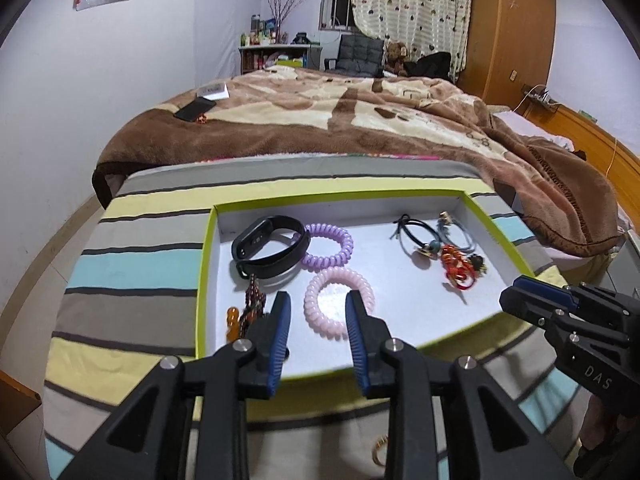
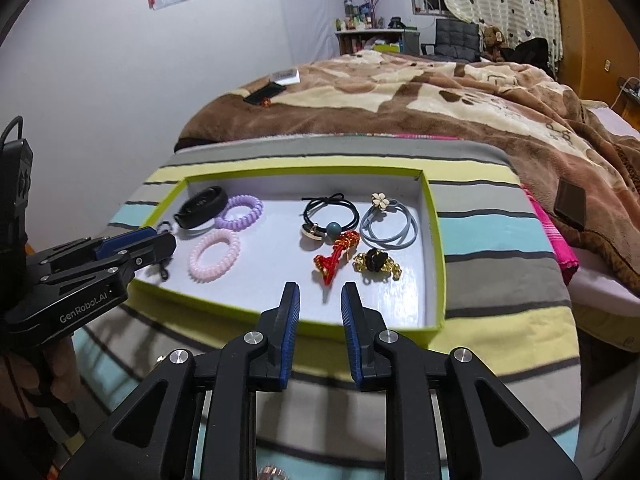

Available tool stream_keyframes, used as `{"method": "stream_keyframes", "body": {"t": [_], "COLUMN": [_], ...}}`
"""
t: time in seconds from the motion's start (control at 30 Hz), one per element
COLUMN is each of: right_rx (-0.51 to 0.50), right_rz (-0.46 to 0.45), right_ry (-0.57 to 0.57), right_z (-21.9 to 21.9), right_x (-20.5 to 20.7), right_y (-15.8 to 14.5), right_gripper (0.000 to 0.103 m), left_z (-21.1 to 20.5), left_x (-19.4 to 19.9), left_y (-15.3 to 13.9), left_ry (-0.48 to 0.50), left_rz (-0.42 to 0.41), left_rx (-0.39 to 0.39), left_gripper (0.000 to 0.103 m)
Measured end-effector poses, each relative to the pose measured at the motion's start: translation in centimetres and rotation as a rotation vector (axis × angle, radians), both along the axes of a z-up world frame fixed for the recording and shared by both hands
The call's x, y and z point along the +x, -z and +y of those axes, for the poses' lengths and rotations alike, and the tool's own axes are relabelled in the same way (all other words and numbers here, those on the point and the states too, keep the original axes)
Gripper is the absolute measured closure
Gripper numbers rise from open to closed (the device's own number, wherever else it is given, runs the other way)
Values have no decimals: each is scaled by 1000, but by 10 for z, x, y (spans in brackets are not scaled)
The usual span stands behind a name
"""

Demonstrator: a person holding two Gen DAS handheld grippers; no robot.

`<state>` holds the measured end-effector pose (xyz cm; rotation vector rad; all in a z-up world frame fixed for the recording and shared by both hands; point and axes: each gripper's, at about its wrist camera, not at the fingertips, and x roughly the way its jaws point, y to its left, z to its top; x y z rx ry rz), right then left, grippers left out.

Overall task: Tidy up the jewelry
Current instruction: 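Lift both open tools out of the green box, then move the left tool to the gold ring while the right tool approaches the silver rhinestone hairpin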

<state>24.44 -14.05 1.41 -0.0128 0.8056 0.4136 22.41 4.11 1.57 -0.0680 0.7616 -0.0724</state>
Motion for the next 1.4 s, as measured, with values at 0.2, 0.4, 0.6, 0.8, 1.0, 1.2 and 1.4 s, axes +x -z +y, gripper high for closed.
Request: {"method": "stream_keyframes", "body": {"t": [0.2,0.4,0.6,0.8,1.0,1.2,1.4], "right_rx": [40,78,65,70,67,67,54], "right_rz": [-41,-65,-98,-105,-105,-108,-111], "right_ry": [-5,-9,-27,-32,-34,-39,-50], "right_z": [-10,-20,-21,-26,-30,-32,-33], "right_x": [-30,-59,-91,-114,-129,-139,-149], "right_y": [-12,-16,-21,-19,-17,-17,-14], "right_gripper": [81,81,81,81,81,81,81], "left_z": [1,0,-4,-10,-14,-14,-16], "left_x": [-32,-62,-89,-112,-129,-141,-155], "left_y": [-10,-11,-13,-12,-11,-10,-7], "left_ry": [-11,-27,-36,-29,-25,-26,-12], "left_rz": [-41,-59,-80,-94,-106,-111,-109], "left_rx": [-20,-24,-17,-18,0,1,4], "left_gripper": [74,74,74,74,74,74,74]}}
